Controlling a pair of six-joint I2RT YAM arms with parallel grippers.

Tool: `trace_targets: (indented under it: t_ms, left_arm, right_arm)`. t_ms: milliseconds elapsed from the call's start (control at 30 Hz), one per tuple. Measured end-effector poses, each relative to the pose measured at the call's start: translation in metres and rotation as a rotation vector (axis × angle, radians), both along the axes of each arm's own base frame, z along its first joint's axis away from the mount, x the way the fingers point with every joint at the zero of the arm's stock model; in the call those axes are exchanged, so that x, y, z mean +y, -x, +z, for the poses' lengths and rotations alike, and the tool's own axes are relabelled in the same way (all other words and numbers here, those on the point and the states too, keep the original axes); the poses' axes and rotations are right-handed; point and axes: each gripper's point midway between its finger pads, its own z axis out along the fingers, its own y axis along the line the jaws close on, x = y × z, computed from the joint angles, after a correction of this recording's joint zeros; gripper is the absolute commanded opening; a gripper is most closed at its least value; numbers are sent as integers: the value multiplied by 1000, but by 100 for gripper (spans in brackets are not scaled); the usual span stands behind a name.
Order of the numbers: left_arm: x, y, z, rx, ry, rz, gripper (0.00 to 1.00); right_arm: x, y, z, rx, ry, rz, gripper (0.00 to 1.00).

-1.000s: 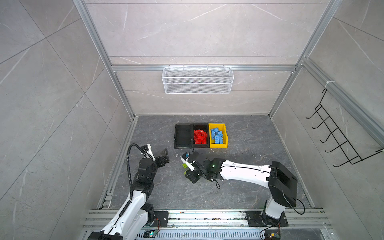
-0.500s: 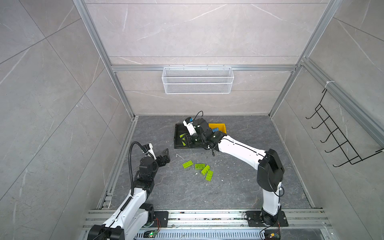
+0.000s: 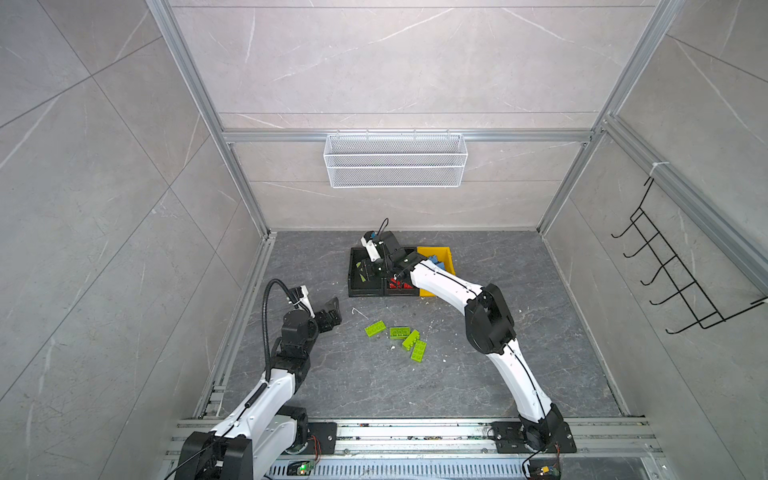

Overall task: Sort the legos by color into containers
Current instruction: 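Open the right gripper to drop the lime-green brick into the black bin, then move the right gripper down over the lone lime-green 2x4 brick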

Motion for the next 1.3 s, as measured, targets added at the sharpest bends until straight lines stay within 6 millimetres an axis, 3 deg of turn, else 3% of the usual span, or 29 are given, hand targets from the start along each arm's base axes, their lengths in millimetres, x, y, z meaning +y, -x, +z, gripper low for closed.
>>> trace_targets:
  t_ms: [133, 300, 500, 700, 800, 900, 1067, 1167, 1233, 1300]
  left_arm:
    - [-3, -1, -4, 13, 4, -14, 99]
    - [-4, -1, -4, 13, 7, -21, 99]
    - [-4, -1, -2, 7, 7, -21, 99]
    - [-4, -1, -1, 4, 8, -21, 99]
    - [-4, -1, -1, 1, 8, -21, 99]
    - [-4, -1, 2, -8, 9, -21, 99]
    - [-3, 0, 12, -40, 13, -16, 99]
    - [-2, 0, 16, -53, 13, -11, 99]
    - [-2, 0, 18, -58, 13, -10, 99]
    - [-1, 0, 19, -62, 13, -6, 99]
  right_arm:
    - [6, -15, -2, -8, -7, -8, 31]
    - [15, -25, -3, -18, -15, -7, 40]
    - [17, -26, -7, -3, -1, 5, 55]
    - [16, -16, -5, 7, 26, 46, 59]
    - [12, 1, -3, 18, 65, 79, 60]
    - [4, 30, 13, 21, 88, 114, 63]
    - [-18, 86, 73, -46, 47, 140, 67]
    - [-31, 106, 98, -86, 32, 121, 68]
    - [-39, 116, 95, -87, 51, 99, 69]
    - [-47, 125, 78, -63, 89, 75, 69]
